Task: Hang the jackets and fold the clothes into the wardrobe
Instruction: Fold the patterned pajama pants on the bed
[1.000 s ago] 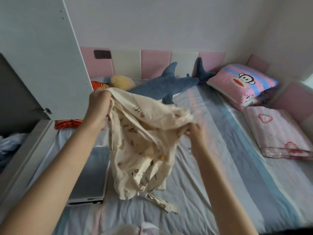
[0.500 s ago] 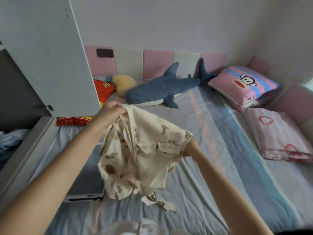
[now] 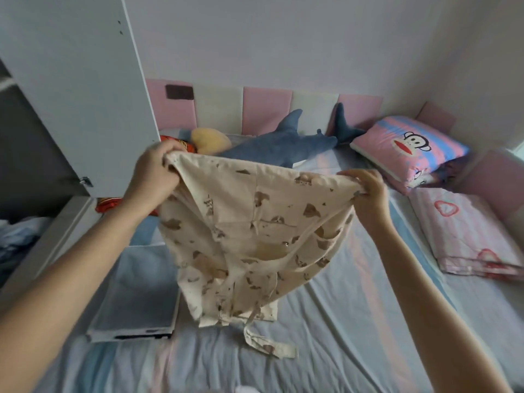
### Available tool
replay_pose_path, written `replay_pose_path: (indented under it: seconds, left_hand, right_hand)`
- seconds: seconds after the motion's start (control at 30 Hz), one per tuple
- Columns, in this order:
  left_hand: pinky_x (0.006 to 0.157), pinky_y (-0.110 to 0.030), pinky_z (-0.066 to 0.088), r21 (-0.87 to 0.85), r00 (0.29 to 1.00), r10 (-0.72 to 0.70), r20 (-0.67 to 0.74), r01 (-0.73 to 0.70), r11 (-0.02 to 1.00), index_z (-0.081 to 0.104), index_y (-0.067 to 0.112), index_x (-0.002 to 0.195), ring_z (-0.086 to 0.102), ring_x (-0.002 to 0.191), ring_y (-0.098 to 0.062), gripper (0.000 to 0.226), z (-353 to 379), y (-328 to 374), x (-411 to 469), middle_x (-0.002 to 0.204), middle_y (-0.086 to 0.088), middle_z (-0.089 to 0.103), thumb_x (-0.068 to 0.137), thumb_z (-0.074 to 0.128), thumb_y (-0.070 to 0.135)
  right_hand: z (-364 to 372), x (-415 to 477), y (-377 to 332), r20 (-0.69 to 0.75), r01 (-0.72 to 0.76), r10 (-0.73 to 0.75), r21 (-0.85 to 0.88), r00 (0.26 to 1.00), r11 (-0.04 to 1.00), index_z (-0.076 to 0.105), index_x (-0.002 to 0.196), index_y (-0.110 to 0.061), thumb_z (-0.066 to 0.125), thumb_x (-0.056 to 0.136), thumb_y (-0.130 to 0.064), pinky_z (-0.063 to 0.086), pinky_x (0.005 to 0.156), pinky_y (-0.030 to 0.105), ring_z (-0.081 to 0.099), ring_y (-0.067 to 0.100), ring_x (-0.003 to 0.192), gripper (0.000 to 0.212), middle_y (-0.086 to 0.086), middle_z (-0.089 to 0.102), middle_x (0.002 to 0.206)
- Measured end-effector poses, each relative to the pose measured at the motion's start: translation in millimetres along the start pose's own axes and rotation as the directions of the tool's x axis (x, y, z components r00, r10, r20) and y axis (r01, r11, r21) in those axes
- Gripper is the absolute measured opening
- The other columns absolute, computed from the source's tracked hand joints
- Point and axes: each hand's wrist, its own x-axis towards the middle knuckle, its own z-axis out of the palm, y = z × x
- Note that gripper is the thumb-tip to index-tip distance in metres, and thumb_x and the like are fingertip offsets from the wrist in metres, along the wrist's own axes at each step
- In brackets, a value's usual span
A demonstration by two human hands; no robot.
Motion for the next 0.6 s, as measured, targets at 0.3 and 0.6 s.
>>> replay_pose_path:
  seconds: [0.3,0.6]
  left_hand:
    - [0.052,-0.025,0.048,0.444,0.408,-0.392,0.825,-0.038,0.895,0.067,0.014,0.084,0.065,0.071,-0.023,0.017,48.4,-73.2,-73.5,0.084,-0.011,0.068,0.082,0.054,0.003]
    - [0.055,-0.027,0.058,0.597,-0.411,-0.496,0.765,0.166,0.785,0.068,0.003,0.090,0.072,0.072,-0.024,0.011,70.4,-71.7,-130.2,0.078,-0.008,0.073,0.087,0.058,0.001]
  right_hand:
    - [7.1,-64.7,72.1,0.676,-0.190,0.678,-0.654,0.288,0.733,0.062,0.089,-0.009,0.039,0.083,0.011,0.043,0.039,0.018,0.056,0.007,0.037,0.031,0.001,0.059,0.051]
    - [8.0,-172.0,142.5,0.461,-0.220,0.754,-0.887,-0.468,0.406,0.054,0.091,0.002,0.035,0.089,0.014,0.056,0.059,0.023,0.058,0.016,0.061,0.023,0.014,0.052,0.093]
